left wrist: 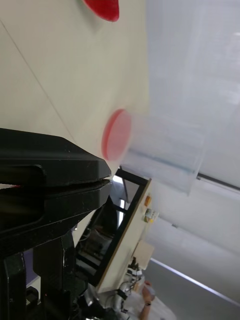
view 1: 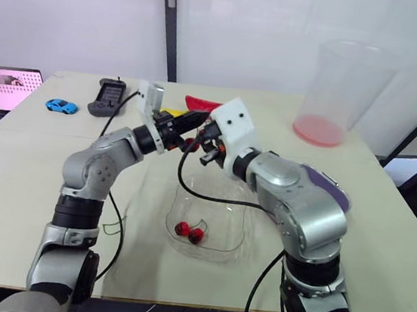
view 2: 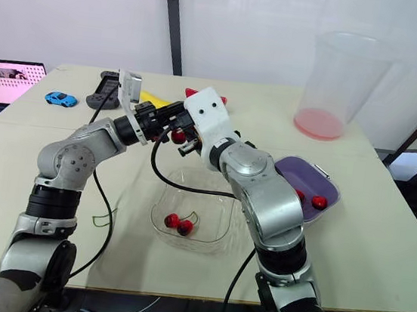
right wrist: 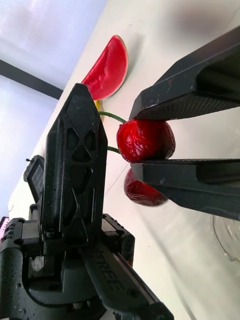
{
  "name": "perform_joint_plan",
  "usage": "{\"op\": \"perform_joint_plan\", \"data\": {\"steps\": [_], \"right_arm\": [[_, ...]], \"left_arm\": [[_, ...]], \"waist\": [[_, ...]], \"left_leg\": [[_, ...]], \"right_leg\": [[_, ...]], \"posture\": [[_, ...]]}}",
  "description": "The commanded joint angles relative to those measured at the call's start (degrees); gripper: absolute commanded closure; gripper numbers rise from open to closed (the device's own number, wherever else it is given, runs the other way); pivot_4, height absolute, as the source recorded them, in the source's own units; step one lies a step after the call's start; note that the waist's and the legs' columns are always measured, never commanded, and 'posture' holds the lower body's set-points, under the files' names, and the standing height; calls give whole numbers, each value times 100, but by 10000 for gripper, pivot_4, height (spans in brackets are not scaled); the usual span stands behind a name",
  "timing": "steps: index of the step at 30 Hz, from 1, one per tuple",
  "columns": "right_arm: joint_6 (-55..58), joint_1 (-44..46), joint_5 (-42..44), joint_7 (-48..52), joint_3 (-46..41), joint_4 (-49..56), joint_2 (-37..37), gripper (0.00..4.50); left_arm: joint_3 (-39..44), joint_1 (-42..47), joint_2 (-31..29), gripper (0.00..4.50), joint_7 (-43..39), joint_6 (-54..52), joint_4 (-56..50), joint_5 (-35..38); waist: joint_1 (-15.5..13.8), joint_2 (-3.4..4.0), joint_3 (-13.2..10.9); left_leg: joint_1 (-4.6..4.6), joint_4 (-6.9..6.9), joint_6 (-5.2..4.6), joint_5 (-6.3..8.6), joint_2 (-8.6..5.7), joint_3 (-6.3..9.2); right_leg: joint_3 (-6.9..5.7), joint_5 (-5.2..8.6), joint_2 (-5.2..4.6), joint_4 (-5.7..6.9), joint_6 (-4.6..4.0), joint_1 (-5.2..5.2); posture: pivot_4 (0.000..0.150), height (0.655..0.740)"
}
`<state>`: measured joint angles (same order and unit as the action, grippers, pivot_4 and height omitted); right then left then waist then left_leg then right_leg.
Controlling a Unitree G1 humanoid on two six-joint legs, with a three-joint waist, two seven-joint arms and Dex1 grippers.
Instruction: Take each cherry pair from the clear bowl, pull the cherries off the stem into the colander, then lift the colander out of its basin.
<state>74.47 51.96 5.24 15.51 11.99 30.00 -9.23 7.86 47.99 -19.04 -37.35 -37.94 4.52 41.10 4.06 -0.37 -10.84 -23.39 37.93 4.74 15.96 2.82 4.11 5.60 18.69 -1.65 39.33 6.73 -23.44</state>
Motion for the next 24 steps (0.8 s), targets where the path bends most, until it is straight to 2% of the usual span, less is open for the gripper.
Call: {"op": "perform_joint_plan", "data": {"steps": [1,2,5,8,12,15,19,24], "right_arm": [[-26,65,172,136,-111,288,-164,16354],[-7,66,242,225,-111,316,-255,11304],[158,-97,820,947,-379,559,-856,11304],[-313,-547,1717,1745,-1265,750,-948,11304],[603,-510,3229,2655,-2517,419,-1120,11304],[1059,-349,3740,2632,-3118,-58,-1051,11304],[983,-399,3925,2373,-3156,-417,-958,11304],[884,-406,4196,2032,-3062,-548,-585,11304]], "left_arm": [[133,80,-11,45000,-61,125,-86,24],[130,81,-11,45000,-65,125,-84,23],[118,112,-57,45000,-99,189,-15,-56],[77,132,-180,45000,-339,134,-4,-31],[-112,7,-523,45000,-1015,-117,-292,134],[-209,-170,-816,45000,-1555,-477,-663,418],[-234,-280,-1022,45000,-1904,-920,-1008,803],[-224,-263,-971,45000,-1858,-1107,-1174,955]], "waist": [[-5,0,0],[-9,0,0],[-15,0,0],[-12,0,0],[1,1,-1],[0,1,-1],[-8,1,-1],[-7,1,-1]], "left_leg": [[0,0,0,0,0,0],[0,0,0,0,0,0],[0,0,0,0,-1,0],[-1,0,-2,1,-1,10],[0,-2,-3,2,-1,9],[3,-5,-3,2,0,11],[2,-4,-3,2,0,10],[1,-4,-3,2,0,10]], "right_leg": [[0,0,0,0,0,0],[0,0,0,0,0,0],[0,0,-1,-3,0,2],[-12,0,-1,-14,0,12],[-11,0,1,-13,0,12],[-11,0,4,-11,0,12],[-11,0,2,-12,0,13],[-11,0,2,-13,0,13]], "posture": [[1500,7380],[1500,7380],[1500,7380],[1500,7380],[1500,7380],[1500,7380],[1500,7380],[1500,7380]]}}
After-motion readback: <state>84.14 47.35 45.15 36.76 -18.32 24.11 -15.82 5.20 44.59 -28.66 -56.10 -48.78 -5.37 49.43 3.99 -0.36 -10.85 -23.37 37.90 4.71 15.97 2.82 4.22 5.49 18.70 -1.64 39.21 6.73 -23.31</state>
